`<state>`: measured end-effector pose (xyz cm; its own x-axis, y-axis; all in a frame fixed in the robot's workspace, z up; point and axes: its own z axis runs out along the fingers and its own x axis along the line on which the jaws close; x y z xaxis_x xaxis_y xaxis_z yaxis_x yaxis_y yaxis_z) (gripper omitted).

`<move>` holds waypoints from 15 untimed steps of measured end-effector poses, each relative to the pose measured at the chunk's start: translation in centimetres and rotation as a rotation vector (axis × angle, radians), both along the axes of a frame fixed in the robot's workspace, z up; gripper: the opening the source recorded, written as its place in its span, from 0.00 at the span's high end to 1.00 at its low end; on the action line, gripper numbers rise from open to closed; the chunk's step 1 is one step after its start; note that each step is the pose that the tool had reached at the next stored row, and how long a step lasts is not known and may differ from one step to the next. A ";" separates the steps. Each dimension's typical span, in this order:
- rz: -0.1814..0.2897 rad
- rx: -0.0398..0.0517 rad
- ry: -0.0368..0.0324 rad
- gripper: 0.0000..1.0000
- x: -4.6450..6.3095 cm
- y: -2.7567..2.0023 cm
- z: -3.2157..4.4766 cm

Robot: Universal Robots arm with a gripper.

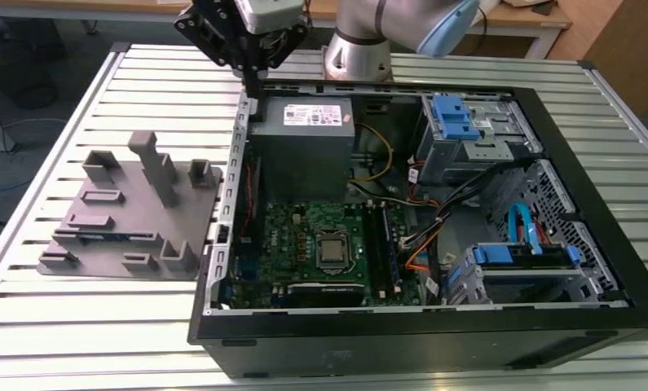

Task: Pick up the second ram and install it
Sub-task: 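Reach for the second ram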

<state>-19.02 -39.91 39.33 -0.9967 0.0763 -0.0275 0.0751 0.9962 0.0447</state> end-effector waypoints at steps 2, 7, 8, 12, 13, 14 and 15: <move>0.000 0.0000 -0.0006 0.89 -0.7 0.00 0.00; 0.000 -0.0001 -0.0024 0.89 -2.7 0.00 0.00; 0.000 0.0000 -0.0025 0.89 -3.1 0.00 0.00; 0.000 -0.0001 -0.0026 0.89 -4.7 -0.01 -0.01; 0.000 -0.0001 -0.0027 0.89 -5.1 -0.02 -0.02; 0.000 0.0000 -0.0027 0.89 -5.5 -0.02 -0.02; 0.000 0.0000 -0.0027 0.89 -5.8 -0.04 -0.03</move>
